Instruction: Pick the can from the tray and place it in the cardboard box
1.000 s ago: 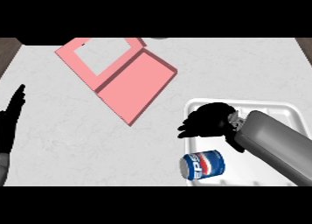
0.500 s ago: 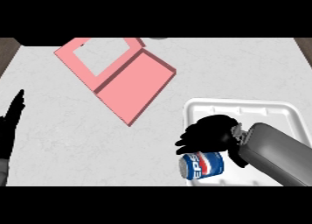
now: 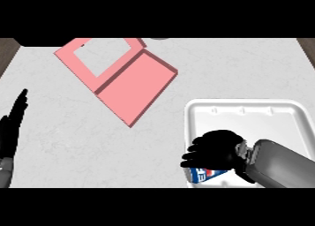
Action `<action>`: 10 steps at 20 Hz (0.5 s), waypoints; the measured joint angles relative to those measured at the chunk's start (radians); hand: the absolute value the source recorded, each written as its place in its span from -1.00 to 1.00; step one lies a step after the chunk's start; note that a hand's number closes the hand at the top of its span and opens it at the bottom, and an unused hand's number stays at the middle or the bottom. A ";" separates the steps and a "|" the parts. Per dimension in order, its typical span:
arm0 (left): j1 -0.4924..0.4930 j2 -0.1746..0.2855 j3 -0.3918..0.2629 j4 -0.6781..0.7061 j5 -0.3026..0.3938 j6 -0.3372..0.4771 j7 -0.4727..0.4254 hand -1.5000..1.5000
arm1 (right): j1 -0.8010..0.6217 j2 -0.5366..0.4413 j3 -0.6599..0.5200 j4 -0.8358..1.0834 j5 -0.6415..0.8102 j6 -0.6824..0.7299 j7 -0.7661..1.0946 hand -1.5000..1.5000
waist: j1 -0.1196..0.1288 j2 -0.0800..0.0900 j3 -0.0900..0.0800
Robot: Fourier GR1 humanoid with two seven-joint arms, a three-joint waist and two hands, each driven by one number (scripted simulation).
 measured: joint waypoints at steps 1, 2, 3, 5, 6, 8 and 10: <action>-0.007 -0.005 0.003 0.007 -0.002 -0.001 0.000 0.00 | -0.004 0.000 -0.002 0.004 0.010 0.005 0.004 -1.00 | 0.001 0.000 0.000; -0.008 -0.008 0.003 0.007 -0.006 -0.003 -0.001 0.00 | -0.002 0.009 -0.001 0.025 0.023 0.000 0.000 -1.00 | 0.002 0.001 0.000; -0.006 0.001 0.013 -0.002 -0.003 -0.013 0.008 0.00 | 0.004 0.017 0.001 0.036 0.035 -0.003 0.004 -1.00 | 0.004 0.000 0.000; 0.008 0.002 0.022 -0.011 -0.002 -0.026 0.001 0.00 | 0.020 0.044 0.001 0.054 0.061 -0.008 0.013 1.00 | 0.006 -0.001 0.000; 0.019 0.003 0.026 -0.029 -0.001 -0.033 0.004 0.00 | 0.030 0.045 -0.007 0.058 0.073 -0.022 0.006 1.00 | 0.007 -0.002 0.000; 0.002 -0.004 0.028 -0.027 -0.012 -0.031 0.019 0.00 | 0.027 0.079 -0.006 0.098 0.112 -0.066 -0.017 1.00 | 0.008 -0.001 0.000; -0.009 -0.008 0.030 -0.025 -0.023 -0.029 0.031 0.00 | 0.053 0.085 -0.008 0.102 0.146 -0.127 -0.044 1.00 | 0.006 0.000 0.000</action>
